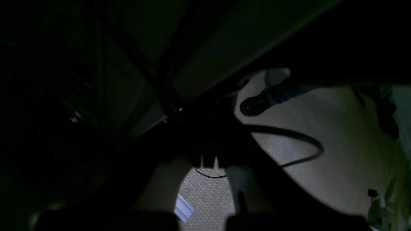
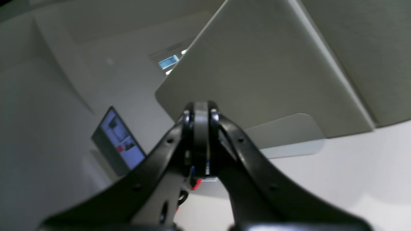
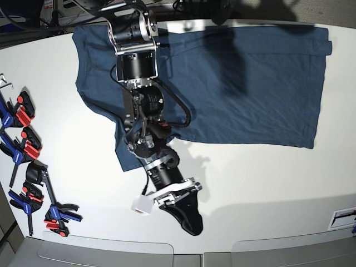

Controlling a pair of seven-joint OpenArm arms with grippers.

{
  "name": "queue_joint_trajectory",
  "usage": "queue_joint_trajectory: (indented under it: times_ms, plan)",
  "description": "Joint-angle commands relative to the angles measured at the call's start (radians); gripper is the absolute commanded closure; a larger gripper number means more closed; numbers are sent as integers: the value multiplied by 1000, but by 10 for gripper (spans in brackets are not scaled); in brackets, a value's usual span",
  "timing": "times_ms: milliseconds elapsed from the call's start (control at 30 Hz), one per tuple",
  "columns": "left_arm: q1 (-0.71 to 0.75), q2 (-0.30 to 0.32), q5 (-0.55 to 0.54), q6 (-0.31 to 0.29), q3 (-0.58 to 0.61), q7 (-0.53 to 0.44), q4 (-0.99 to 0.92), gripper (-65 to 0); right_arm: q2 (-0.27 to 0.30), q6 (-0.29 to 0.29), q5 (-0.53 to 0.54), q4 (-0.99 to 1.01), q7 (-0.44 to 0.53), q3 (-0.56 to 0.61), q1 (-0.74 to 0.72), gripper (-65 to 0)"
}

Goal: Fold the T-shirt properly

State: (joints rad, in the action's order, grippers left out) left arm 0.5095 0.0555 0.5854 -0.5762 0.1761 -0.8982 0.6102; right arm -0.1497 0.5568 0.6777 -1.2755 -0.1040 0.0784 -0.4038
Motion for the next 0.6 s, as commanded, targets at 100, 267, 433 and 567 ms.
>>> queue_joint_trajectory:
  times_ms: [100, 267, 433, 567]
  plan:
    - [5, -21, 10, -37, 9, -122, 11, 0, -7, 16, 7, -18, 21, 28, -34, 0]
    - [5, -21, 10, -37, 9, -122, 11, 0, -7, 17, 14, -18, 21, 32, -43, 0]
    - [5, -21, 10, -37, 9, -122, 11, 0, -7, 17, 80, -18, 22, 32, -51, 0]
    - [5, -21, 10, -37, 9, -122, 11, 0, -7, 17, 124, -18, 21, 32, -51, 0]
